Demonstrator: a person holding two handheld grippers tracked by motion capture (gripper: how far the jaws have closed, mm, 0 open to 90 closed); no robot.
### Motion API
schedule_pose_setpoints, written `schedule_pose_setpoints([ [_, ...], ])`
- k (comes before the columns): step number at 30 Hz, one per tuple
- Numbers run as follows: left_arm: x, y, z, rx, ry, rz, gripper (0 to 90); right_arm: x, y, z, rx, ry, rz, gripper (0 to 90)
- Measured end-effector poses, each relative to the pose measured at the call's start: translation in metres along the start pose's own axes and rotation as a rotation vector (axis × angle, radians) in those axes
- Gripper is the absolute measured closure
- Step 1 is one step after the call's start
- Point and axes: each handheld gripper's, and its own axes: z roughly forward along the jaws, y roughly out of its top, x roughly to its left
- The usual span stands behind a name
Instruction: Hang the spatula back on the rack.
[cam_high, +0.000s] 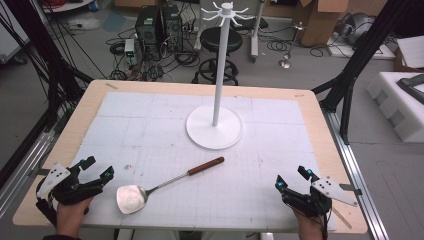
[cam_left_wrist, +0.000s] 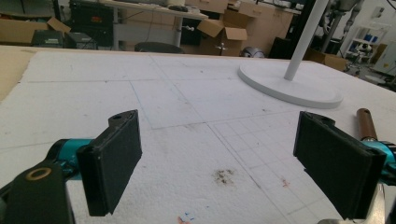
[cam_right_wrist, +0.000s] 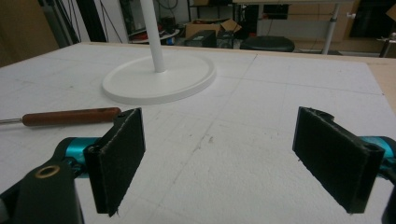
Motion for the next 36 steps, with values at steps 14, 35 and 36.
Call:
schedule_pose_setpoints([
  [14,0.003,0.005,0.004,0.064,0.007,-0.052,17.6,0.000,-0.001,0.002,0.005,0.009,0.000,15.8],
  [35,-0.094,0.071,0.088,0.442,-0.485,0.206,26.2,0.001,-0.001,0.000,0.015,0.004,-0.011,15.8],
  [36,-0.097,0.069,0.091,0.463,-0.488,0.211,26.2,0.001,-0.001,0.000,0.018,0.005,-0.012,15.8],
])
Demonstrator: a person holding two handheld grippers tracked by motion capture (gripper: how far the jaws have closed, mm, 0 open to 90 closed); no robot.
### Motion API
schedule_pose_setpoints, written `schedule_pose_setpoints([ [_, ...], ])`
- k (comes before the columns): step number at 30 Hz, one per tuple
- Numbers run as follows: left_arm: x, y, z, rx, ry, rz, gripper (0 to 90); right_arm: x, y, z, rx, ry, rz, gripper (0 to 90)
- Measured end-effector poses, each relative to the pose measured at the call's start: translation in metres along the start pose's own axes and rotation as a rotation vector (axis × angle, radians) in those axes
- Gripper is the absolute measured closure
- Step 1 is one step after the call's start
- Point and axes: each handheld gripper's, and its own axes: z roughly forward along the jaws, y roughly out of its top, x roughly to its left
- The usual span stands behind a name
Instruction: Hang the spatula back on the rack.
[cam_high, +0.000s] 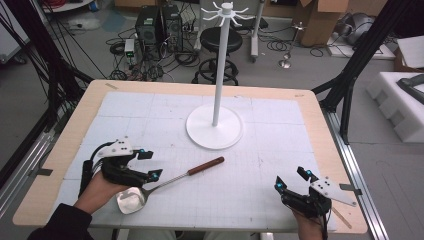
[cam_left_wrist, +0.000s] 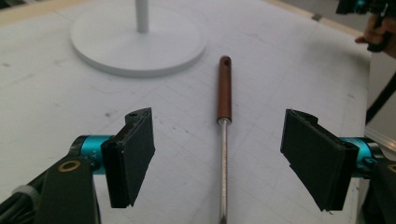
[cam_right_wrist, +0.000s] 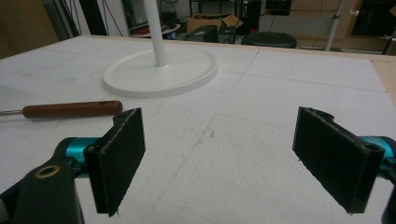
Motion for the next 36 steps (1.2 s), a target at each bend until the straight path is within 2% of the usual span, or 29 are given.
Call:
schedule_pose_setpoints([
  [3,-0.002,-0.001,0.014,0.061,-0.012,0.007,26.1,0.001,0.000,0.001,0.003,0.005,-0.011,15.8],
  [4,-0.004,-0.003,0.024,0.101,-0.019,0.010,26.2,0.001,0.000,0.001,0.001,0.004,-0.014,15.8],
  [5,-0.004,-0.003,0.024,0.101,-0.019,0.010,27.0,0.001,0.000,0.001,0.005,0.005,-0.010,15.8],
  [6,-0.005,-0.005,0.029,0.125,-0.023,0.022,29.6,0.001,0.000,0.001,0.004,0.004,-0.012,15.8],
  [7,-0.005,-0.007,0.037,0.173,-0.025,0.029,32.3,0.001,0.000,0.001,0.006,0.003,-0.011,15.8],
  [8,-0.005,-0.007,0.037,0.173,-0.025,0.029,33.5,0.001,0.000,0.001,0.008,0.005,-0.008,15.8],
  [10,-0.004,-0.009,0.043,0.223,-0.028,0.030,37.1,0.001,0.000,0.002,0.008,0.002,-0.010,15.8],
  [13,-0.003,-0.011,0.050,0.273,-0.024,0.008,40.2,0.002,0.000,0.002,0.013,0.005,-0.016,15.8],
  [15,-0.004,-0.013,0.053,0.289,-0.030,0.010,41.9,0.002,0.000,0.002,0.013,0.004,-0.015,15.8],
  [18,-0.007,-0.015,0.059,0.342,-0.035,0.033,45.8,0.003,0.000,0.003,0.016,0.004,-0.016,15.8],
  [20,-0.007,-0.017,0.062,0.370,-0.013,0.036,48.3,0.003,0.000,0.004,0.019,0.004,-0.015,15.8],
  [22,-0.007,-0.017,0.063,0.375,0.002,0.047,50.8,0.003,0.000,0.004,0.018,0.003,-0.023,15.8],
  [24,-0.007,-0.017,0.063,0.373,0.005,0.043,55.8,0.003,0.000,0.004,0.019,0.003,-0.019,15.8],
  [26,-0.009,-0.017,0.063,0.380,0.019,0.056,59.9,0.003,-0.001,0.004,0.018,0.000,-0.010,15.8],
  [27,-0.009,-0.016,0.063,0.387,0.026,0.049,64.8,0.003,-0.001,0.004,0.017,-0.002,-0.011,15.8],
  [29,-0.009,-0.015,0.063,0.401,0.031,0.043,67.0,0.003,-0.001,0.004,0.018,-0.001,-0.010,15.8],
  [30,-0.009,-0.014,0.063,0.413,0.032,0.041,73.9,0.003,-0.001,0.004,0.019,-0.001,-0.010,15.8],
  [32,-0.010,-0.014,0.063,0.419,0.041,0.050,78.8,0.002,0.000,0.003,0.012,-0.002,-0.014,15.8],
  [33,-0.011,-0.012,0.063,0.439,0.039,0.057,82.4,0.002,0.000,0.002,0.013,-0.002,-0.010,15.8],
  [36,-0.012,-0.012,0.064,0.446,0.042,0.053,83.4,0.001,0.000,0.001,0.008,-0.005,-0.008,15.8],
])
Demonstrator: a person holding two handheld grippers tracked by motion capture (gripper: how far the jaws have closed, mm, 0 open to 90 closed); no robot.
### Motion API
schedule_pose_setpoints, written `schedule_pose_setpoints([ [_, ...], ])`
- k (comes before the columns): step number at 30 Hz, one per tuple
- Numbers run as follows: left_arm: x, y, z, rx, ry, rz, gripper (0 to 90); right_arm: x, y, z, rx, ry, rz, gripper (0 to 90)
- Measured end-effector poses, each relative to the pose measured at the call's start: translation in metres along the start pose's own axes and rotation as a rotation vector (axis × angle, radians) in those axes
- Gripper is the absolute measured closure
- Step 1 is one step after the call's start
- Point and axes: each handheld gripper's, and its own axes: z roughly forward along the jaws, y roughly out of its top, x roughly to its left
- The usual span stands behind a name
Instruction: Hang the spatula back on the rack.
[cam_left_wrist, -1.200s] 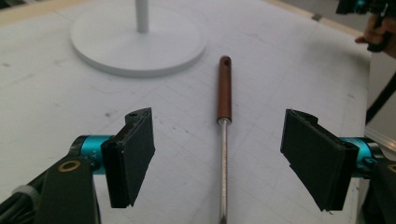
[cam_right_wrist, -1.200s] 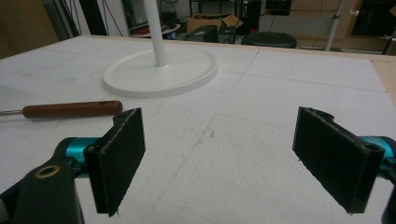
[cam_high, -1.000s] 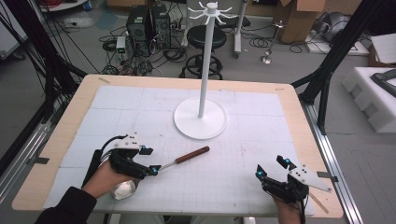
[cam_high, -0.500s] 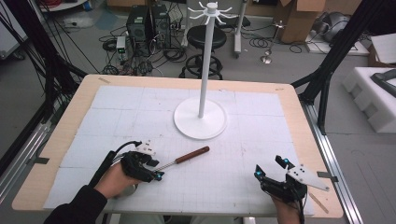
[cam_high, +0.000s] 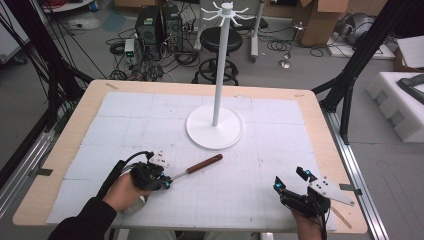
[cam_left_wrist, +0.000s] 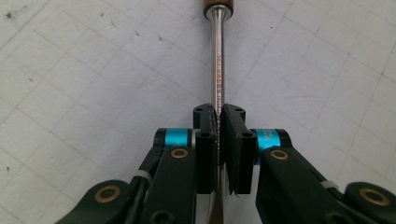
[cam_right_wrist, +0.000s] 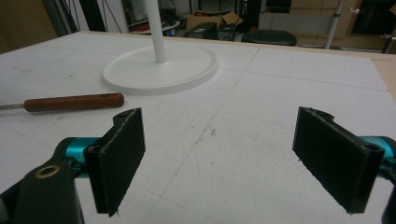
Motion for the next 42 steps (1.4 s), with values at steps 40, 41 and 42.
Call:
schedule_pose_setpoints([
  [40,-0.006,-0.010,-0.059,-0.437,0.042,-0.101,84.1,0.027,0.021,0.025,-0.014,0.170,0.084,15.9],
  [41,-0.007,-0.011,-0.061,-0.455,0.039,-0.102,84.1,0.031,0.023,0.027,-0.014,0.183,0.083,15.8],
  [42,-0.009,-0.011,-0.062,-0.481,0.034,-0.105,84.1,0.034,0.025,0.029,-0.013,0.201,0.080,15.8],
])
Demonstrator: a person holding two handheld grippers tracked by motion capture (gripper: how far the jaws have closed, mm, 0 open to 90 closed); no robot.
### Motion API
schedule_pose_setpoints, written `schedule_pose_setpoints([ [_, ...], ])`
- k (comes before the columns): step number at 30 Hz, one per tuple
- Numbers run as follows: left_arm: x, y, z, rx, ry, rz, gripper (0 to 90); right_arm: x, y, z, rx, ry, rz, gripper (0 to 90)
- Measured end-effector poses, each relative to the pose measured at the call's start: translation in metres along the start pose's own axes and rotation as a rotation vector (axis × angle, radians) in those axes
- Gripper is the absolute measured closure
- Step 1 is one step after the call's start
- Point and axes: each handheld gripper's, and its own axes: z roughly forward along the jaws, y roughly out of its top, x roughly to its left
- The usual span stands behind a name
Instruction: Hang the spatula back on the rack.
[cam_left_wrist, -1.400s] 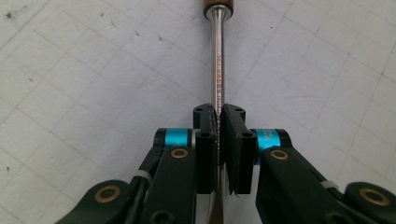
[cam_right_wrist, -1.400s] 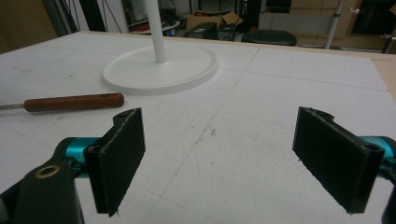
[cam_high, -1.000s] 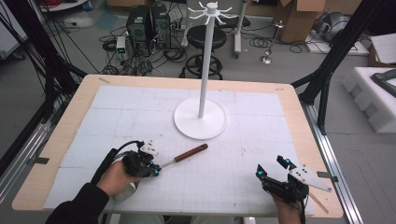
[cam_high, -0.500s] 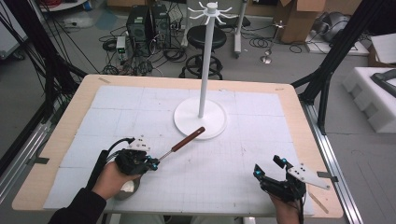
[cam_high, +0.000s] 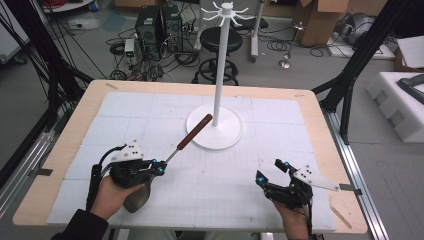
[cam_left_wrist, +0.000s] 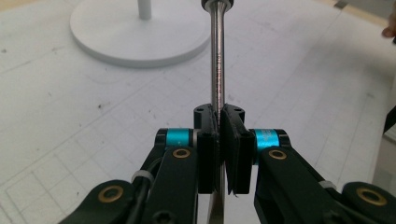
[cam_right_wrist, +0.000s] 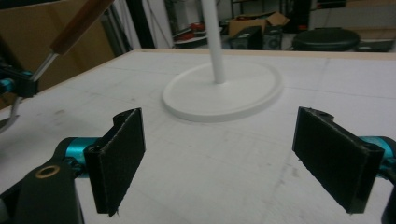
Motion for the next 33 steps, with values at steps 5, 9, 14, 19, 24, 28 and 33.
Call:
schedule_pose_setpoints([
  [5,-0.007,0.001,-0.005,-0.095,-0.036,0.011,84.1,0.015,0.009,0.015,0.006,0.095,-0.002,16.8],
  [9,-0.012,0.001,-0.009,-0.138,-0.060,0.026,84.1,0.031,0.018,0.031,0.011,0.184,-0.015,16.8],
  [14,-0.018,0.001,-0.013,-0.172,-0.080,0.053,84.1,0.050,0.034,0.046,0.005,0.268,-0.029,16.8],
  [19,-0.025,0.002,-0.011,-0.171,-0.103,0.083,84.0,0.069,0.054,0.061,-0.017,0.368,-0.014,16.8],
  [24,-0.031,0.002,-0.007,-0.167,-0.125,0.094,84.0,0.084,0.076,0.071,-0.033,0.420,-0.047,16.8],
  [28,-0.036,0.003,-0.004,-0.165,-0.137,0.106,83.9,0.091,0.092,0.077,-0.039,0.442,-0.045,16.8],
  [33,-0.039,0.004,-0.001,-0.162,-0.146,0.091,83.9,0.100,0.105,0.080,-0.054,0.479,-0.043,16.8],
])
